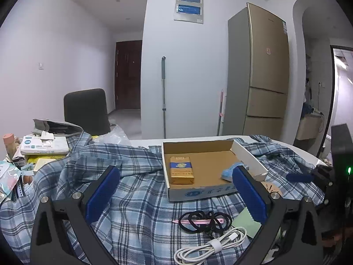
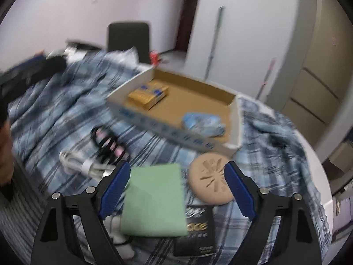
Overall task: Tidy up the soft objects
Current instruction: 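Move the right gripper to the green cloth and grasp it, then lift the green cloth with the right gripper while the left gripper grasps the black scissors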
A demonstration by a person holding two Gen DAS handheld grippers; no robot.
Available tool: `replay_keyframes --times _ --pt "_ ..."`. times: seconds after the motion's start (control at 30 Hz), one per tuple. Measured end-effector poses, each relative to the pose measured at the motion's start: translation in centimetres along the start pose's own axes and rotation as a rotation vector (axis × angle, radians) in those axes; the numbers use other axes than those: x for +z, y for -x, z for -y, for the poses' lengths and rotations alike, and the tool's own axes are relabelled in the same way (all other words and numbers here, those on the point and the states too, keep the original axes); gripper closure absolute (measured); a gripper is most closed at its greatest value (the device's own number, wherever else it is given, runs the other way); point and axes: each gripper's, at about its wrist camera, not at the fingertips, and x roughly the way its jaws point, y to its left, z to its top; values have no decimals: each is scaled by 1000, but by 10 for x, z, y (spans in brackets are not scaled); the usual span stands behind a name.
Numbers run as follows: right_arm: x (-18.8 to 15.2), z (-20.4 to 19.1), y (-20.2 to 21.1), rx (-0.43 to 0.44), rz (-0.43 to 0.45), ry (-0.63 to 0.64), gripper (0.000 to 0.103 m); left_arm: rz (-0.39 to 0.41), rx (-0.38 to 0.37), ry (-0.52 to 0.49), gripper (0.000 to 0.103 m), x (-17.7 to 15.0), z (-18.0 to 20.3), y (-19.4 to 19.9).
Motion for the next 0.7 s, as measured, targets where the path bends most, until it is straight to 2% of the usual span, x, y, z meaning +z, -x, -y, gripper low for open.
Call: replay_keyframes --times 0.2,0.6,0.67,0.7 --pt "-13 -13 -16 109 -143 78 24 20 16 -21 0 -1 3 4" --pt "-24 -24 -29 108 -235 137 24 24 34 -40 0 -2 6 3" --pt "-25 -25 -31 107 -247 140 32 23 34 -37 0 -2 6 4" --pt "-25 -26 -33 106 -252 142 32 22 36 -34 0 -3 6 4"
